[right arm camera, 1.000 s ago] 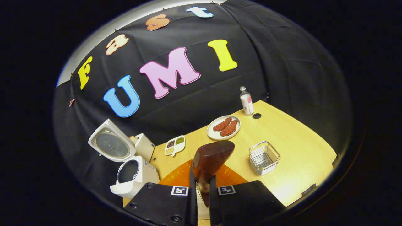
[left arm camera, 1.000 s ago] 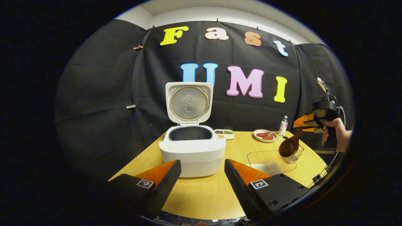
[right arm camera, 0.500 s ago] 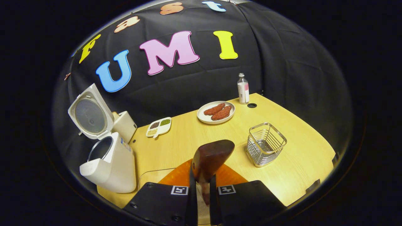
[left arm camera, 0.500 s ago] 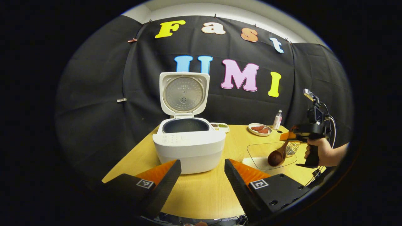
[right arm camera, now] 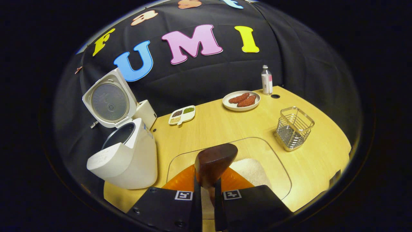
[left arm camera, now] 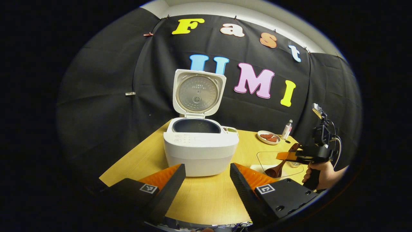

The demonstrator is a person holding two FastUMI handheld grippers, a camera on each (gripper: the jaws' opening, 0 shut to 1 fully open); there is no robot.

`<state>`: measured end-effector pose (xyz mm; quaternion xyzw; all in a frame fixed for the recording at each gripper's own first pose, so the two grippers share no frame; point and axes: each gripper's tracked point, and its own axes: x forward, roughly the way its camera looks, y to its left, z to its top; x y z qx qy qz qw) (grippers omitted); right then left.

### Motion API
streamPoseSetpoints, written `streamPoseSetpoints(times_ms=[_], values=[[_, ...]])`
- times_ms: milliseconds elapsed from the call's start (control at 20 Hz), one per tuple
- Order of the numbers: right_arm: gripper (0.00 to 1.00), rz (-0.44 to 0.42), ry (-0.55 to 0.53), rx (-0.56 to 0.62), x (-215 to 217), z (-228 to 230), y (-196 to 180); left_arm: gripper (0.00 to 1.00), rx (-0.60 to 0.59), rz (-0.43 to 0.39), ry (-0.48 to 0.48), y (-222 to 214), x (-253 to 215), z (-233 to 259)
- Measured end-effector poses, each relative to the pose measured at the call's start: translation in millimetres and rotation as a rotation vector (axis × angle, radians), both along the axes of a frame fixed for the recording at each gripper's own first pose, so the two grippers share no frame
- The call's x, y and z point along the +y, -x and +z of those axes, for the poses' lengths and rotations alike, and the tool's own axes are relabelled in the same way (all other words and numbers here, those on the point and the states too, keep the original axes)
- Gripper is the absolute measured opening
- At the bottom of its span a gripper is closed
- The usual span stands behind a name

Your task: Close the left gripper, press the button to open the rice cooker; take a wooden spoon from the chopstick holder with the right hand, scoop a spoonful of rice and pour it into the rice cooker, then put the wooden spoon back into the chopstick holder.

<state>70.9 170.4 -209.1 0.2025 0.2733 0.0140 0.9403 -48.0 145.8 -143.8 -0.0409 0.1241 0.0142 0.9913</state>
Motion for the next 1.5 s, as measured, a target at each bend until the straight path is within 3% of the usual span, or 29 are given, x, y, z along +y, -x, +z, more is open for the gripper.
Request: streamPoseSetpoints(times_ms=[250,350,550,750,1000,1350,1500], values=[[0.20,-0.038,-0.114,0.087,8.0,-0.3,7.1,0.95,0.015,0.019,0.016,2.0,11.3,-3.6],[0.20,-0.090,-0.199,0.133,3.6,-1.2,10.2,0.95,0.021,0.027,0.025,2.5,13.0,-5.3],[0.20,-0.152,-0.318,0.197,-11.1,-5.9,15.5,0.95,0.033,0.033,0.107,-0.4,8.3,-4.8],[0.20,-0.197,-0.423,0.212,-24.5,3.5,16.8,0.95,0.039,0.021,0.105,-4.8,4.5,-5.7],[0.19,-0.241,-0.488,0.203,-49.8,20.7,18.5,0.95,0.034,0.019,0.177,-7.1,-0.1,6.8],[0.19,-0.308,-0.640,0.176,-70.9,50.1,7.0,0.95,0.039,-0.006,0.130,-1.5,-5.8,10.1],[0.19,-0.294,-0.654,0.158,-67.0,64.3,-0.1,0.95,0.032,-0.005,0.128,0.0,-7.8,11.2]])
